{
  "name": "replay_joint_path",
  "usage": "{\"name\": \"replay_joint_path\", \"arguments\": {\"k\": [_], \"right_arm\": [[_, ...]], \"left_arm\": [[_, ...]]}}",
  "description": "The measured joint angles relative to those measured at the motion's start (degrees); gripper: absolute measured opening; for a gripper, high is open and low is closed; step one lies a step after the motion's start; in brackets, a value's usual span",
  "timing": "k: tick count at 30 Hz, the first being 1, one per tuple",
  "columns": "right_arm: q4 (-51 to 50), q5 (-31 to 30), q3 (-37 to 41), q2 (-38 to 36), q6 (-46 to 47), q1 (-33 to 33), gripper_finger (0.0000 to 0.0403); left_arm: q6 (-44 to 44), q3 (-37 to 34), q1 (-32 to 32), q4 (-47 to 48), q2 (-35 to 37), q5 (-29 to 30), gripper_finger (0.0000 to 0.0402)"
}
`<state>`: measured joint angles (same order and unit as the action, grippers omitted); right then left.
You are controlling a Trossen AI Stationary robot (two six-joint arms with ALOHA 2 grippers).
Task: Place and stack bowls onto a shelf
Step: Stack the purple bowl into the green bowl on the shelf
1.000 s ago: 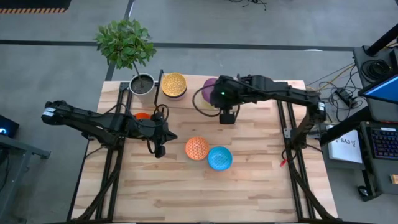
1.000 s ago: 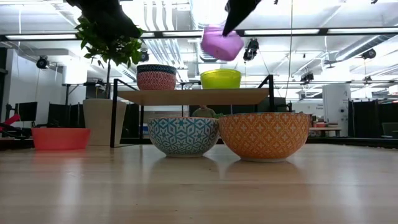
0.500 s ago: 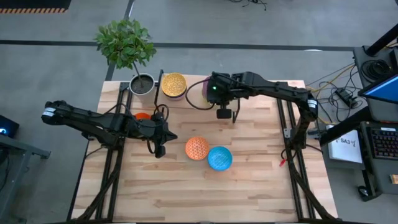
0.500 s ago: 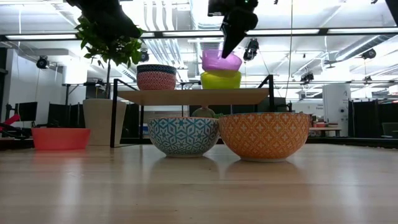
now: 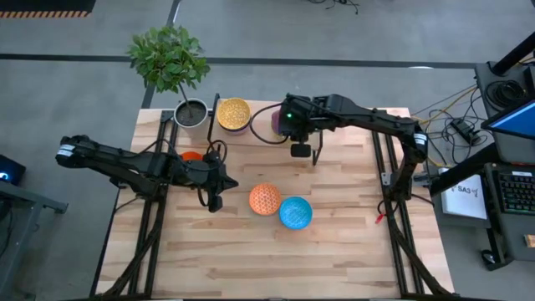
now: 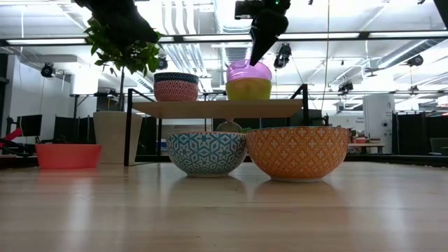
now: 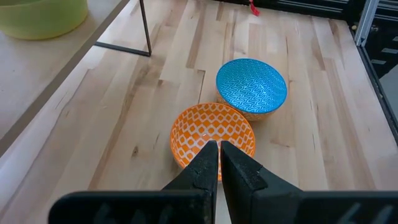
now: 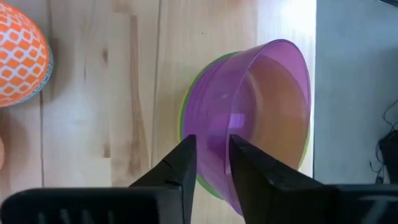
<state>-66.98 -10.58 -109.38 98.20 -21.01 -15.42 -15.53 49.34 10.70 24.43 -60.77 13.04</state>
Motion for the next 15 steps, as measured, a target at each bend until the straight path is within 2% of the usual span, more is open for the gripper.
{"name": "replay_joint_path", "arguments": {"k": [5,9,12,15], "right_arm": [[0.0,0.39,0.0,-1.15,1.85,0.0,0.0097],[1.69,3.54,0.0,-2.27,4.56,0.0,0.0092],[7.08,3.91,0.16,-3.0,6.97,0.02,0.0078],[14.36,7.42,0.73,-3.06,7.34,-0.04,0.0058]], "left_arm": [[0.0,0.0,0.0,0.0,0.0,0.0,0.0001],[0.0,0.0,0.0,0.0,0.0,0.0,0.0001],[0.0,0.0,0.0,-0.03,0.0,0.02,0.0001],[0.0,0.0,0.0,-0.56,0.0,0.04,0.0001]]}}
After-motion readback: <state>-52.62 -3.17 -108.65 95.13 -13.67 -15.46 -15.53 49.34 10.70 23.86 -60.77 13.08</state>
